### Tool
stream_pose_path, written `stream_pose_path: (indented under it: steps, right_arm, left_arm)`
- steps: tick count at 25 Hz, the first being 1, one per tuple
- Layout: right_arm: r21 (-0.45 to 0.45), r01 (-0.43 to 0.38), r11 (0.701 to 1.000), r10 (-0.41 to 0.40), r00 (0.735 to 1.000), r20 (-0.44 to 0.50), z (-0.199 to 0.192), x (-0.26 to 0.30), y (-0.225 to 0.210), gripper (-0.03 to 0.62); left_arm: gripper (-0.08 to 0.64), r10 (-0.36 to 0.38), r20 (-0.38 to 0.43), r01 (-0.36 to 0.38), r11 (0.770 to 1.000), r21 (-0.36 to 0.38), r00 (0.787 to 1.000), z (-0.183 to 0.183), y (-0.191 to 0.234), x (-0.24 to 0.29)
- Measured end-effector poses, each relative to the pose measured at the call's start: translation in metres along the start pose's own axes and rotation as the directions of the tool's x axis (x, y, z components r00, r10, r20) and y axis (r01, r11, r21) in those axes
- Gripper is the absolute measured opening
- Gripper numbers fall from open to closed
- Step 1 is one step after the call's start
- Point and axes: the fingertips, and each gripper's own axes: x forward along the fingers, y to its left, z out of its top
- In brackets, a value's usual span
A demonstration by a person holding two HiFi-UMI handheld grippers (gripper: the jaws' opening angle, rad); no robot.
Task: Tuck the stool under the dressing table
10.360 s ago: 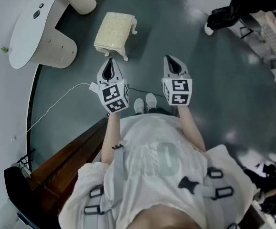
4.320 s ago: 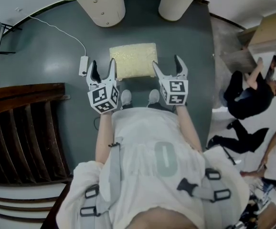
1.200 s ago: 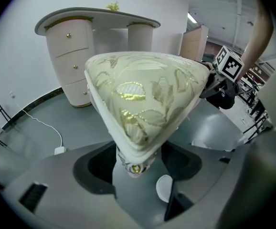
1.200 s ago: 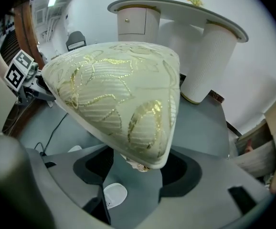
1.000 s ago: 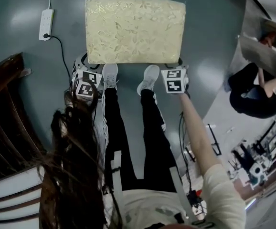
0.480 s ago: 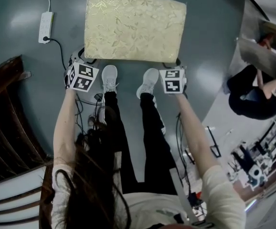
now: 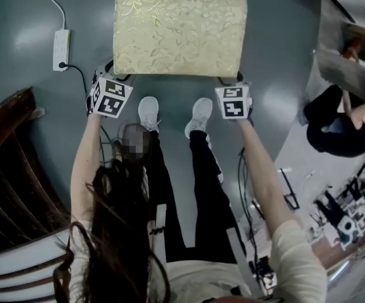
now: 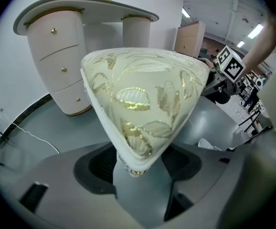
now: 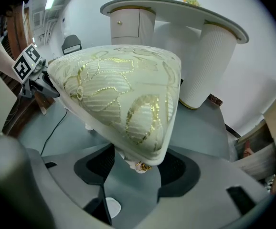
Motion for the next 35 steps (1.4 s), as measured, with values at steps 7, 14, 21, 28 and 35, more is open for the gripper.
stream_pose_path:
  steps: [7, 14, 21, 28, 35]
  right_arm:
    - [0.000, 0.014, 1.000, -0.014, 1.000, 0.018, -0.003, -0.004, 0.000, 0.276]
    - [0.011, 0.028, 1.000, -0.028, 0.999, 0.045, -0.009, -0.004, 0.007, 0.276]
    - [-0.029, 0.019, 0.999, -0.017, 0.998, 0.069, 0.002, -0.001, -0.002, 0.276]
    - [-0.067, -0.004, 0.998, 0.008, 0.998, 0.055, 0.006, 0.002, -0.009, 0.278]
    - [-0.082, 0.004, 0.997, 0.004, 0.996, 0.094, 0.009, 0.003, -0.011, 0.276]
  left_arm:
    - [0.294, -0.008, -0.014, 0.008, 1.000, -0.004, 1.000, 0.001, -0.001, -0.002]
    - [0.293, -0.021, -0.030, 0.021, 1.000, 0.010, 0.999, -0.004, 0.000, -0.005]
    - [0.293, -0.004, -0.019, 0.004, 1.000, -0.022, 1.000, -0.002, -0.004, -0.004]
    - [0.295, -0.004, -0.071, 0.002, 0.999, -0.039, 0.997, -0.005, -0.012, -0.006]
    - [0.295, 0.010, -0.059, -0.012, 0.999, -0.033, 0.998, -0.003, -0.010, -0.003]
